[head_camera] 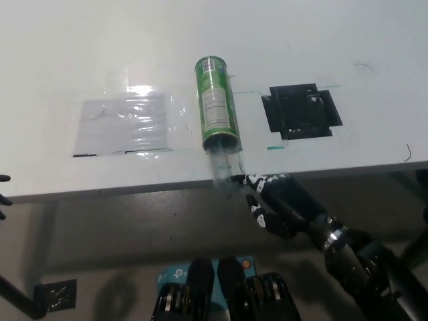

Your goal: The robot uses its right hand finger to pull out the chips tray kept inside a container in the middle of the desk

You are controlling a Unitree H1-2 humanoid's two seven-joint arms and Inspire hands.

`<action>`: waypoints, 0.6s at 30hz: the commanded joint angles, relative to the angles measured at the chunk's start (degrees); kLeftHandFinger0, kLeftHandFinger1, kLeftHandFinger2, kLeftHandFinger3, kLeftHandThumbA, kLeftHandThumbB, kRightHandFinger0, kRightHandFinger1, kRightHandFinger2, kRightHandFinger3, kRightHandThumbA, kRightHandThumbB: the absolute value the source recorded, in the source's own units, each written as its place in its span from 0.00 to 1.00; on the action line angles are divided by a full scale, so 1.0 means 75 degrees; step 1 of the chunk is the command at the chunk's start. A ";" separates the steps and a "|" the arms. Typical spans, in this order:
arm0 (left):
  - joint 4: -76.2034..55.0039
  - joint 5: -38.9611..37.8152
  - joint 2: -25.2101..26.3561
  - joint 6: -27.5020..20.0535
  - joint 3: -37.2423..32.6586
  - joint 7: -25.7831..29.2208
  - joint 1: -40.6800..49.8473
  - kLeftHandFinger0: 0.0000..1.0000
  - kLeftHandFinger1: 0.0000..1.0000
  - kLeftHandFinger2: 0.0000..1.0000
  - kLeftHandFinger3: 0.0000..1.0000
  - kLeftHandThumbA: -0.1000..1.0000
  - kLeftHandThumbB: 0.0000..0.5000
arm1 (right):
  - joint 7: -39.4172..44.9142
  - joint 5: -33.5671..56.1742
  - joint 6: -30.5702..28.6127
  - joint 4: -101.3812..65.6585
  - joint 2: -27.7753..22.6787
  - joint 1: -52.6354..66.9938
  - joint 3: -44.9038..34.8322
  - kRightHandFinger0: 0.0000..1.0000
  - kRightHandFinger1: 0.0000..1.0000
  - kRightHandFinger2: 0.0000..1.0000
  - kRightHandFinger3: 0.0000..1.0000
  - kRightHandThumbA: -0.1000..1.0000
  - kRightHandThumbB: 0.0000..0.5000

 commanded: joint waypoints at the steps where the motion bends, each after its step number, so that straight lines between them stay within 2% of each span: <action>1: -0.0227 -0.0066 0.0326 -0.0004 0.0124 -0.0077 -0.0174 0.27 0.30 0.39 0.56 0.23 0.00 | 0.0043 0.0163 0.0030 -0.0214 0.0097 0.0156 -0.0142 0.00 0.00 0.78 0.86 0.00 0.38; 2: -0.0216 -0.0042 0.0331 -0.0017 0.0116 -0.0070 -0.0178 0.27 0.30 0.39 0.56 0.23 0.00 | 0.0050 0.0160 0.0050 -0.0206 0.0139 0.0169 -0.0136 0.00 0.00 0.82 0.86 0.00 0.38; 6: -0.0170 -0.0061 0.0307 -0.0026 0.0106 -0.0070 -0.0228 0.28 0.30 0.39 0.55 0.24 0.00 | -0.0025 0.0148 -0.0008 -0.0150 0.0308 0.0233 -0.0129 0.00 0.01 0.80 0.88 0.00 0.35; 7: -0.0194 -0.0055 0.0309 0.0011 0.0107 -0.0061 -0.0230 0.28 0.31 0.39 0.56 0.24 0.00 | 0.0086 0.0155 0.0064 -0.0191 0.0325 0.0242 -0.0115 0.00 0.04 0.83 0.89 0.00 0.33; 8: -0.0189 -0.0069 0.0319 0.0034 0.0118 -0.0062 -0.0257 0.28 0.30 0.39 0.56 0.24 0.00 | 0.0144 0.0229 0.0012 -0.0165 0.0336 0.0237 -0.0104 0.07 0.15 0.84 0.90 0.00 0.32; 11: -0.0241 -0.0053 0.0315 0.0119 0.0116 -0.0040 -0.0266 0.27 0.30 0.38 0.56 0.23 0.00 | 0.0136 0.0406 -0.0004 -0.0273 0.0408 0.0380 -0.0152 0.02 0.10 0.82 0.89 0.00 0.33; 15: -0.0184 -0.0010 0.0339 0.0029 0.0109 -0.0050 -0.0261 0.27 0.29 0.38 0.55 0.23 0.00 | 0.0231 0.0437 0.0183 -0.0498 0.0445 0.0564 -0.0167 0.03 0.10 0.84 0.91 0.00 0.31; 16: -0.0179 -0.0061 0.0319 -0.0010 0.0134 -0.0062 -0.0262 0.26 0.29 0.38 0.55 0.23 0.00 | 0.0033 0.0345 0.0048 -0.0618 0.0453 0.0717 -0.0171 0.00 0.08 0.81 0.89 0.00 0.36; 18: -0.0155 -0.0123 0.0287 -0.0003 0.0165 -0.0059 -0.0270 0.26 0.29 0.37 0.54 0.23 0.00 | 0.0000 0.0329 0.0018 -0.0702 0.0451 0.0805 -0.0186 0.00 0.05 0.81 0.89 0.00 0.36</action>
